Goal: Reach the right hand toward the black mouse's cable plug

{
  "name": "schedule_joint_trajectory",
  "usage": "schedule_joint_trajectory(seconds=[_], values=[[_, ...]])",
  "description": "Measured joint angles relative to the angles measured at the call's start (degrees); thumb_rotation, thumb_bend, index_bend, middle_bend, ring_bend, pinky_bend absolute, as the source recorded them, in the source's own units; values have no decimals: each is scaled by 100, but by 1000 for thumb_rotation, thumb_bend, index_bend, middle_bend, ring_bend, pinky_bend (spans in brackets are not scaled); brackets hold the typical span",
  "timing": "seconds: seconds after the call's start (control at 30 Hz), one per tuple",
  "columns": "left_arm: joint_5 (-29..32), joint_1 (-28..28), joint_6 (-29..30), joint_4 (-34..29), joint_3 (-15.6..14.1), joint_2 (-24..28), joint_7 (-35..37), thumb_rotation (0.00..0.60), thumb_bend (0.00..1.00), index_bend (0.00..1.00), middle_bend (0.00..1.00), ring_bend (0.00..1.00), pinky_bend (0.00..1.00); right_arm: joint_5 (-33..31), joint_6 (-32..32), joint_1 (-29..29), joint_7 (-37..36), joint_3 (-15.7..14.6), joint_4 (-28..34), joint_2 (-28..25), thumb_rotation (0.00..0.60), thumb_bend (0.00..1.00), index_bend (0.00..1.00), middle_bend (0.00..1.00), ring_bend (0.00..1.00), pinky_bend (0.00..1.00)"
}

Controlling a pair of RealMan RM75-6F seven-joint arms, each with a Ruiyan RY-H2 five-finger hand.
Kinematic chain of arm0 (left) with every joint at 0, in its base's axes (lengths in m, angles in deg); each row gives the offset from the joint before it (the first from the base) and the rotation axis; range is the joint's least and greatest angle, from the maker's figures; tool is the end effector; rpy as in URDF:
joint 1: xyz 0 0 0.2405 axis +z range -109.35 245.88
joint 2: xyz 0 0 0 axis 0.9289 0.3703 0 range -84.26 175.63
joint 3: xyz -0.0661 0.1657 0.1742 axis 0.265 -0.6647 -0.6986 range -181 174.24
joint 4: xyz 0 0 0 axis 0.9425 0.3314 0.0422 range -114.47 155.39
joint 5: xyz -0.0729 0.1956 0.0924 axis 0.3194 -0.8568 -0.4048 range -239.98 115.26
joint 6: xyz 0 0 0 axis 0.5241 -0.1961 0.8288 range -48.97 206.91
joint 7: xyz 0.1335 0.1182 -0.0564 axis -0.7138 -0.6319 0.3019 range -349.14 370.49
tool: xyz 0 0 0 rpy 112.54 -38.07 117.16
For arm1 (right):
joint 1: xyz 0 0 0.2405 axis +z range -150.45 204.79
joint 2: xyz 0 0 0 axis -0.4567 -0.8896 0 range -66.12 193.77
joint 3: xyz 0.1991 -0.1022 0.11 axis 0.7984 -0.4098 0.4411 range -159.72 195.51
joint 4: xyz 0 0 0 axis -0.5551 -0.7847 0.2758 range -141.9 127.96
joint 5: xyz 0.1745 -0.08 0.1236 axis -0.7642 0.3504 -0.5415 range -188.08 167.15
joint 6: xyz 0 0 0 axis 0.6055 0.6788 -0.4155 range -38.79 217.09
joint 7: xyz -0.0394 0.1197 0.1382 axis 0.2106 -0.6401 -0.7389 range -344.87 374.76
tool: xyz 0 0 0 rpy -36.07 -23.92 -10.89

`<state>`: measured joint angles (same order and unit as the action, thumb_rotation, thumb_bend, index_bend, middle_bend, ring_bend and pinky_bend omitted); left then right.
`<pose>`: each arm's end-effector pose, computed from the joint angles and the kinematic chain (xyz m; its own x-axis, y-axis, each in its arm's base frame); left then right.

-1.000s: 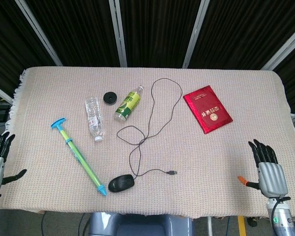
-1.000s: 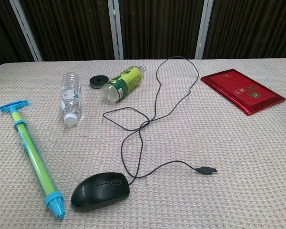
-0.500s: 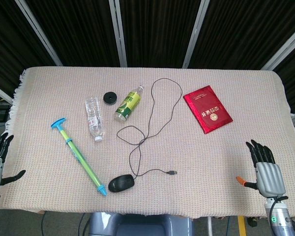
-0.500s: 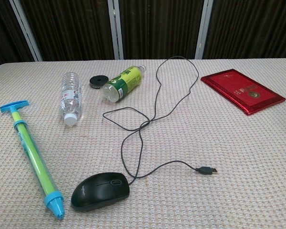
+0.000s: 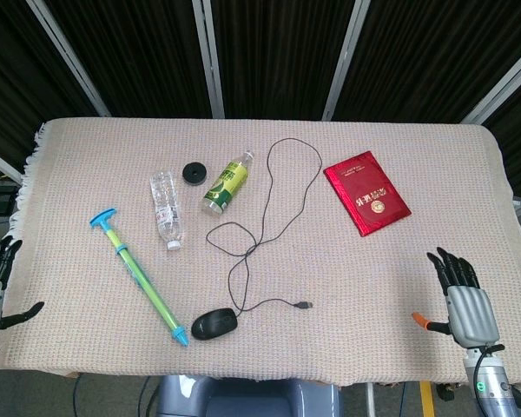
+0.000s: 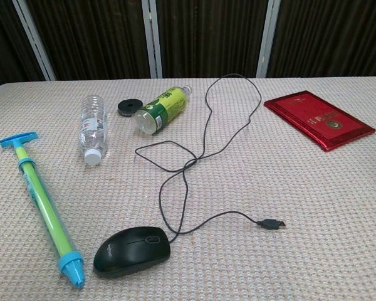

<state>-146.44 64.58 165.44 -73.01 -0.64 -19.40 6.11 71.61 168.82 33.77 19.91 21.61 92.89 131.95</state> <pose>-0.3145 0.2176 0.1377 0.4331 -0.0063 0.9013 0.9007 0.0408 -0.4325 -0.2813 -0.2327 0.0941 0.2804 -0.0935 0.9553 -0.9594 0.0061 0.2821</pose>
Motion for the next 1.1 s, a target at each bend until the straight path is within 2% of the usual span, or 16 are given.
schedule_joint_trajectory(seconds=[0.27, 0.5, 0.67, 0.8, 0.93, 1.1], values=[[48, -8, -9, 17, 30, -39, -48, 600, 88, 0, 0, 0, 0, 101, -413, 362, 33, 77, 95, 30, 600, 96, 346, 127, 0, 0], [46, -15, -2, 19, 39, -75, -112, 600, 89, 0, 0, 0, 0, -70, -1136, 849, 78, 226, 156, 228, 600, 106, 411, 153, 0, 0], [83, -13, -27, 25, 41, -72, -87, 600, 89, 0, 0, 0, 0, -538, -1746, 1205, 216, 300, 388, 409, 600, 109, 432, 159, 0, 0], [66, -4, -29, 20, 29, -48, -36, 600, 90, 0, 0, 0, 0, -1082, -2157, 1483, 598, 359, 620, 651, 600, 135, 464, 164, 0, 0], [70, 4, -28, 18, 27, -36, 14, 600, 89, 0, 0, 0, 0, -1777, -2199, 1761, 1184, 448, 732, 1081, 600, 153, 486, 171, 0, 0], [89, -3, -63, 9, 30, -21, 58, 600, 89, 0, 0, 0, 0, -2317, -2097, 2023, 1650, 533, 756, 1542, 600, 154, 491, 173, 0, 0]])
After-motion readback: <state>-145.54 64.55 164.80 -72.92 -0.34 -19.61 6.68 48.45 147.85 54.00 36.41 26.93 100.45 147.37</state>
